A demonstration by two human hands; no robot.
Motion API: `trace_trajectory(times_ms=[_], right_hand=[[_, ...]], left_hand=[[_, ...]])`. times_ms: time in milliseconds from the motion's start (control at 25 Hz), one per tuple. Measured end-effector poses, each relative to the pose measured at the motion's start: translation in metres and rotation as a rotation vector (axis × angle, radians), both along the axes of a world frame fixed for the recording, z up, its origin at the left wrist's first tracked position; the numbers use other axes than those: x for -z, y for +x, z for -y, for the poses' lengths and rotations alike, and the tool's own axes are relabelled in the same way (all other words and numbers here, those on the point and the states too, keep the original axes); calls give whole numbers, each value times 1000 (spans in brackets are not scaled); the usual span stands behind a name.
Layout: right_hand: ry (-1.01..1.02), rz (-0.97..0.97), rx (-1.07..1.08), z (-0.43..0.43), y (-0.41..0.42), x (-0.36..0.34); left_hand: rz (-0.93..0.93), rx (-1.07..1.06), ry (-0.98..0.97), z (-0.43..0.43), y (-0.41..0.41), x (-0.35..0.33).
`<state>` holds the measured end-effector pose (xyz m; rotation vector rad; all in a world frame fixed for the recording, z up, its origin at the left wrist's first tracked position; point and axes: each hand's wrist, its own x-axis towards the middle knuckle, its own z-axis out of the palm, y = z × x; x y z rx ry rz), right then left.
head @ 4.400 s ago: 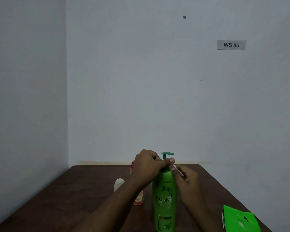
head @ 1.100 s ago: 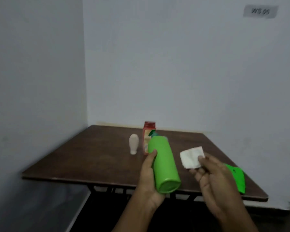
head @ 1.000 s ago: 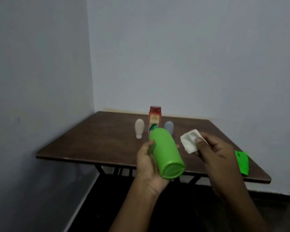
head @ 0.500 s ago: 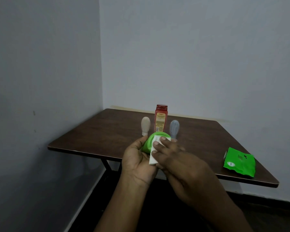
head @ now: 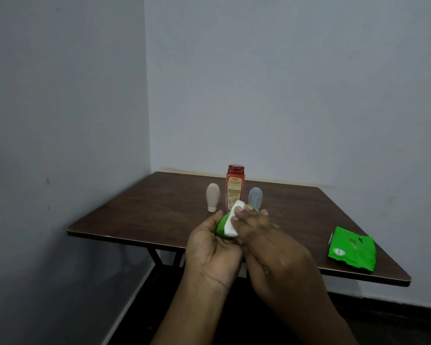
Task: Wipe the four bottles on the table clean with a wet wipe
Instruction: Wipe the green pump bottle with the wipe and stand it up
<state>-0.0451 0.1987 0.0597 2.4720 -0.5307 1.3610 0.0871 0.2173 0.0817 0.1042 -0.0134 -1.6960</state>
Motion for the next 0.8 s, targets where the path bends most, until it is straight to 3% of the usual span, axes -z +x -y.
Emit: trace_trajectory(times_ms=[160, 400, 600, 800], right_hand=[[-2, 92, 100, -5, -4, 4], [10, -52, 5, -1, -6, -5], [-9, 82, 214, -1, -9, -3], [-38, -64, 107, -2, -10, -5]], left_hand=[[57, -120, 54, 5, -1, -4], [17, -31, -14, 1, -2, 0], [37, -115, -15, -1, -1, -2], [28, -129, 19, 2, -2, 0]])
